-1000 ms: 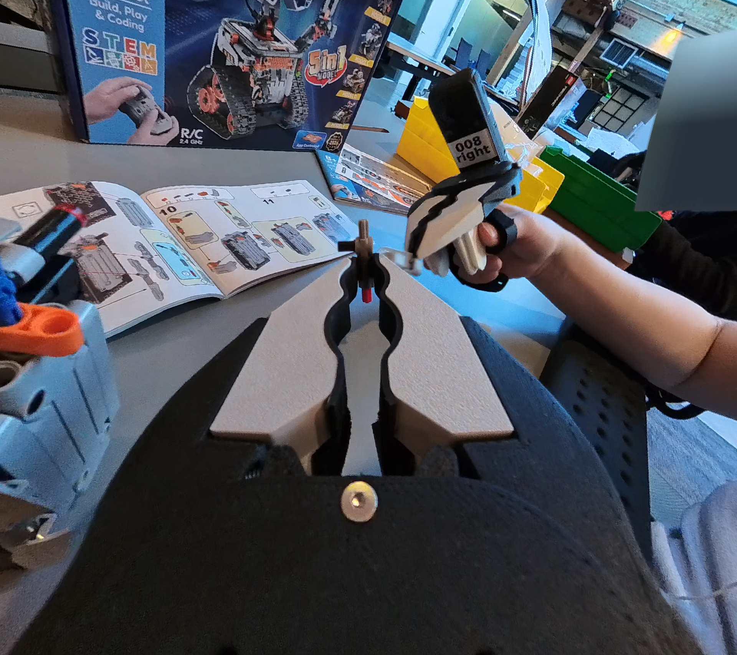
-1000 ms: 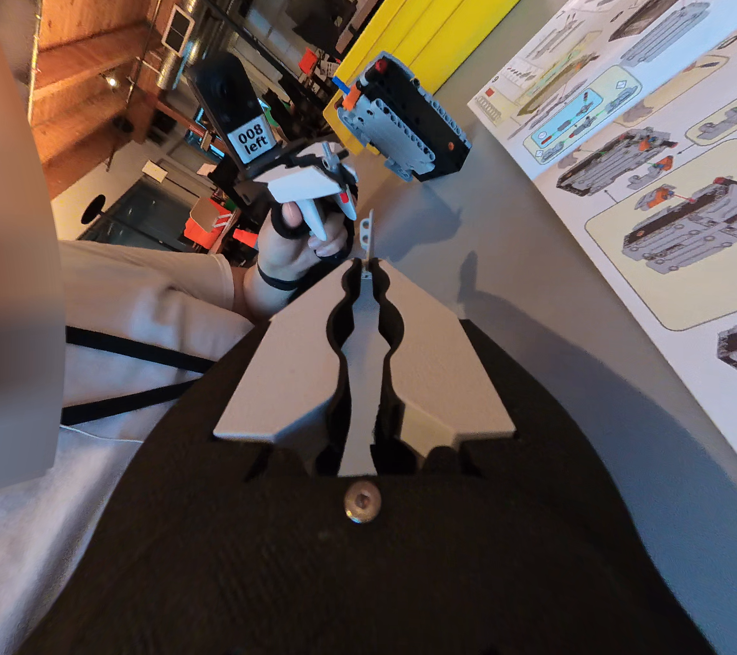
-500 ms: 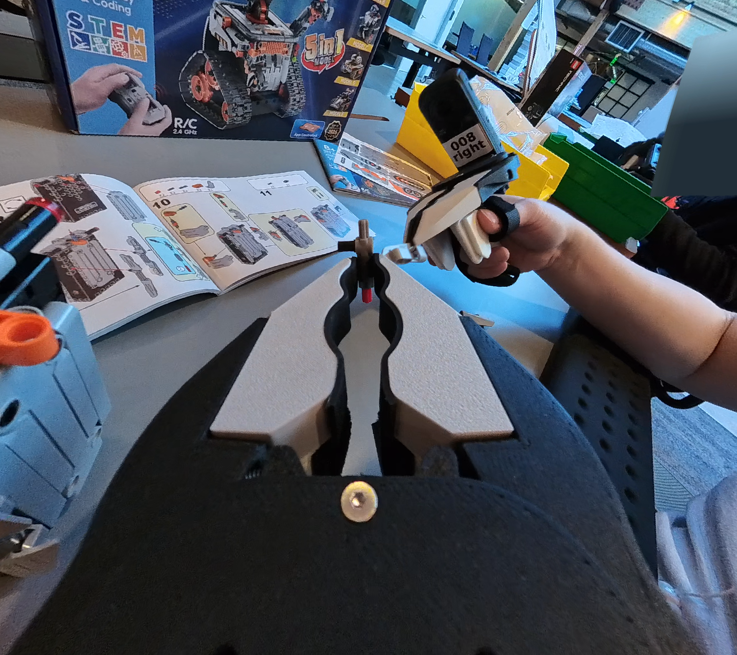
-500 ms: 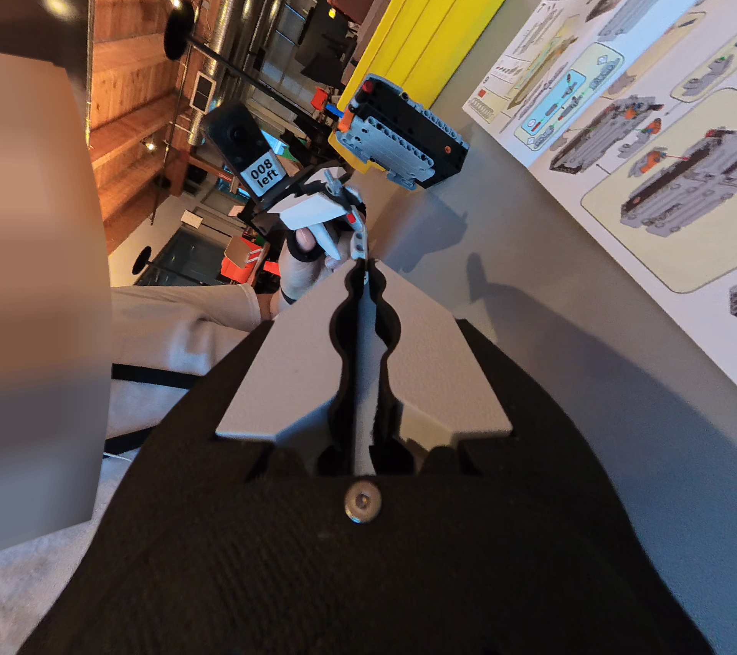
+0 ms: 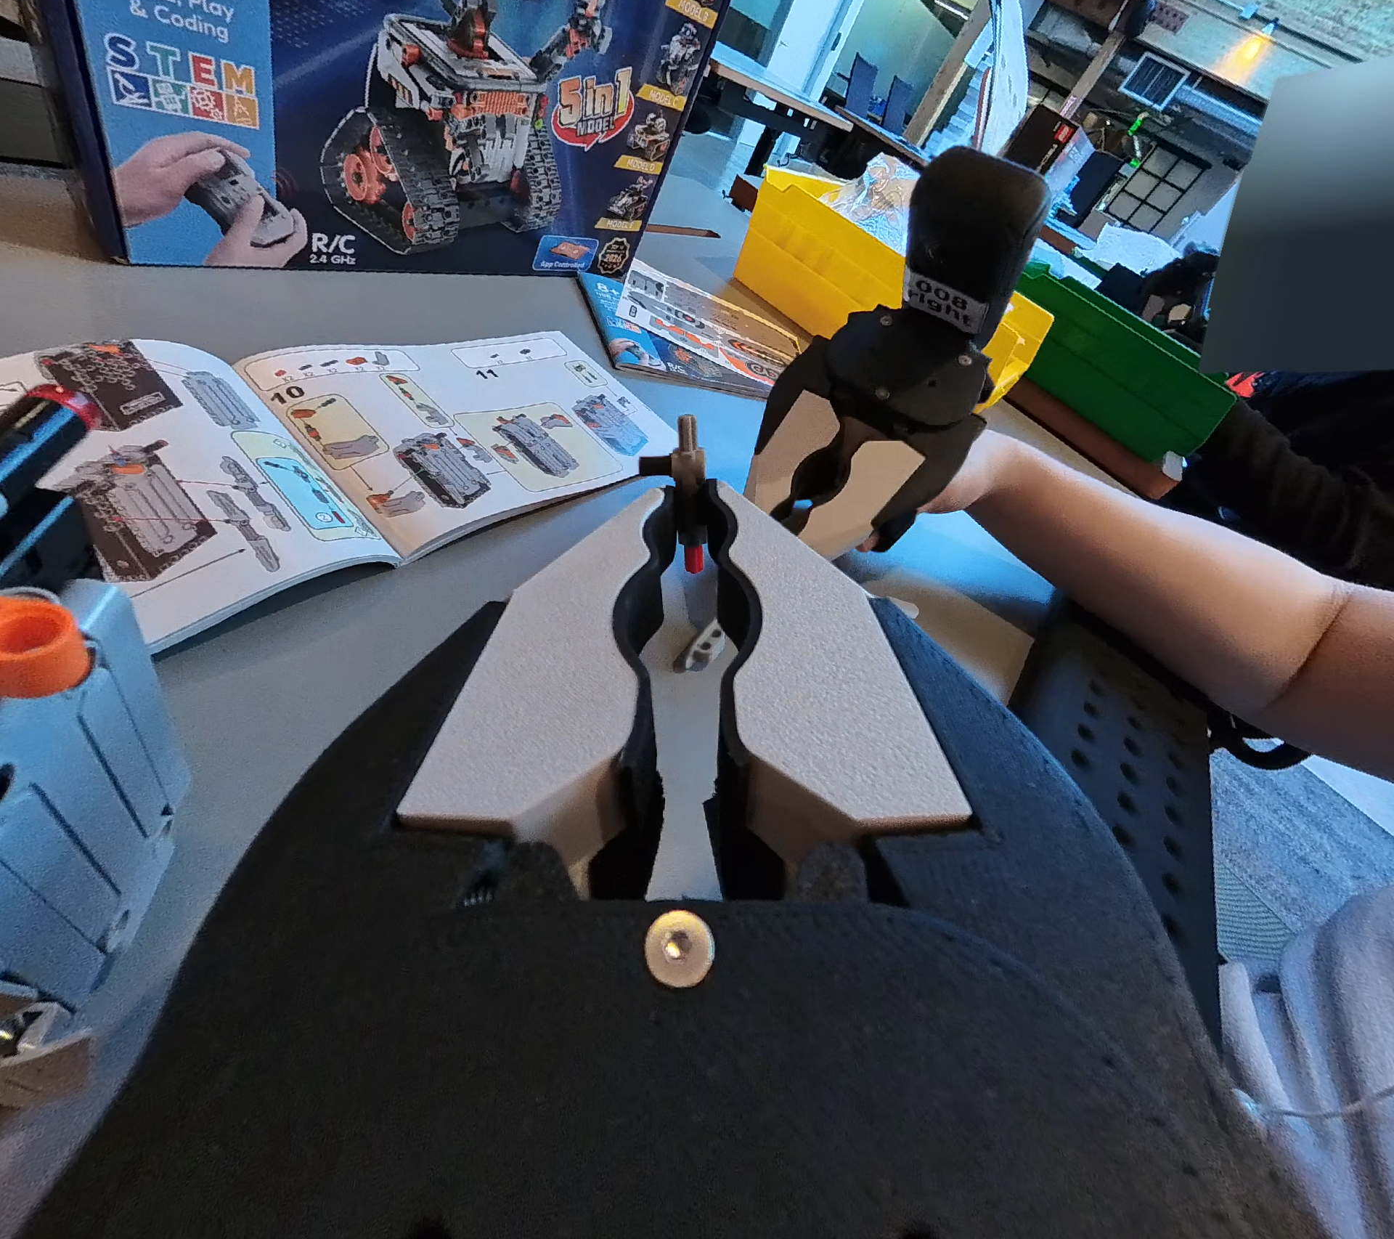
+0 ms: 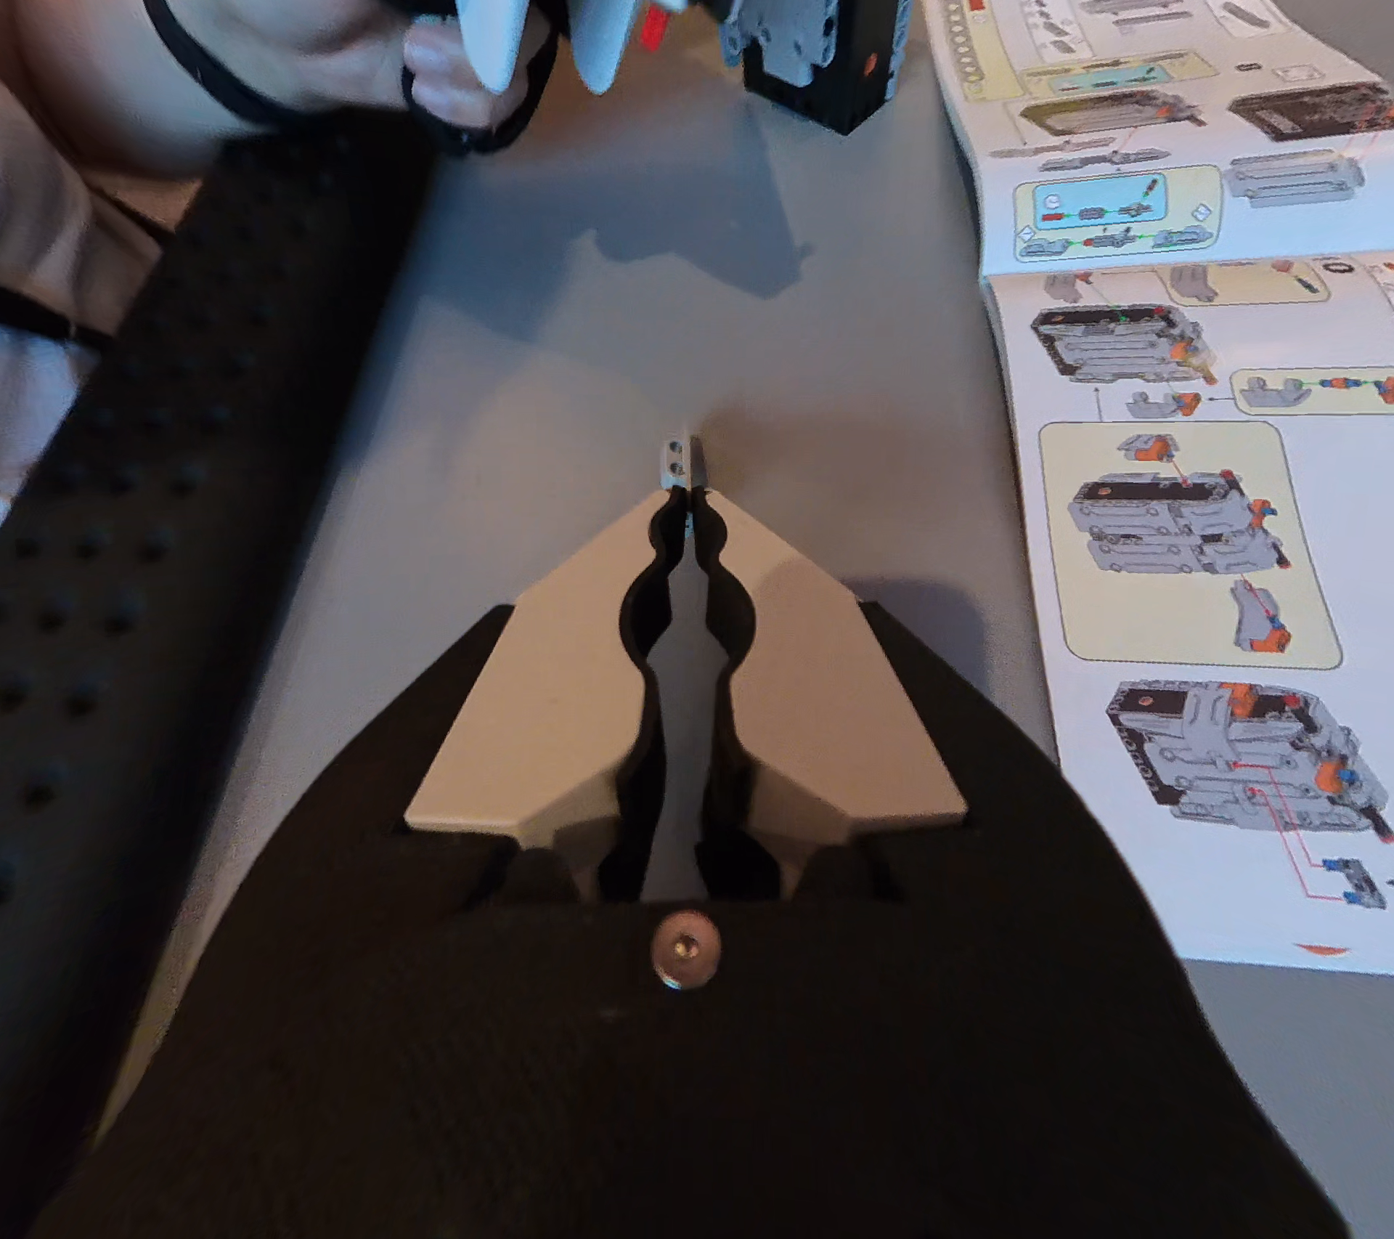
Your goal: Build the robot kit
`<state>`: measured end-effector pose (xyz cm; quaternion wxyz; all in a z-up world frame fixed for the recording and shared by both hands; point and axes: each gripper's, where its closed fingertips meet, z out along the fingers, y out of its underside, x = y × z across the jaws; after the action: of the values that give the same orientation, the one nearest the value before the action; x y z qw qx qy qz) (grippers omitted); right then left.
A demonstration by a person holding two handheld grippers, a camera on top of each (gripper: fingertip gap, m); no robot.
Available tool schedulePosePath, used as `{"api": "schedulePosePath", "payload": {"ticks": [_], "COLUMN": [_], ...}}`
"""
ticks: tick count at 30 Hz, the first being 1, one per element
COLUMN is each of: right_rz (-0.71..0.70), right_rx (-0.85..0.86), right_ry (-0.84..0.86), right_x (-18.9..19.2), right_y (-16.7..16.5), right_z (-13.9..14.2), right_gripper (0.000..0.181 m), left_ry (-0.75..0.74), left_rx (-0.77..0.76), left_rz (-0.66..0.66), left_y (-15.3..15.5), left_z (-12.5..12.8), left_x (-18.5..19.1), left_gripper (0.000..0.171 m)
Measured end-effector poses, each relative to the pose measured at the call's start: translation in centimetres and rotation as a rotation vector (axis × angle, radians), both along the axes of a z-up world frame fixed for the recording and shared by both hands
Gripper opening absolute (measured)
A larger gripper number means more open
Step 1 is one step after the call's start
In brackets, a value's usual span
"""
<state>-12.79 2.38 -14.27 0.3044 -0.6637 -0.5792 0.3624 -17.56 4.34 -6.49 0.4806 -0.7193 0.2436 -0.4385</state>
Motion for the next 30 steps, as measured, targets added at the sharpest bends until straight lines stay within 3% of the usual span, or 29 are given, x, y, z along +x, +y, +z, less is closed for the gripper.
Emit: {"api": "schedulePosePath", "payload": {"ticks": [13,24,30], "right_rz": [0.168,0.163,0.043], "right_rx": [0.191,0.165,0.111], "right_ry": [-0.032,-0.008,-0.043], "right_x": [0.0,-0.5,-0.6], "right_y": [-1.6,-2.1,-0.9], "right_z": [-0.8,-0.1,0.9], "right_gripper": [0.0,0.015,0.019], "left_ry": [0.007,0.012,0.016], "left_rx": [-0.005,-0.008,-0.008], "left_rz": [-0.009,-0.01,-0.005], "left_y": [-0.1,-0.1,0.0], "left_z": [-0.2,-0.3,-0.4], "left_x": [0.2,0.3,0.3], "left_gripper": [0.005,0.005,0.005]}}
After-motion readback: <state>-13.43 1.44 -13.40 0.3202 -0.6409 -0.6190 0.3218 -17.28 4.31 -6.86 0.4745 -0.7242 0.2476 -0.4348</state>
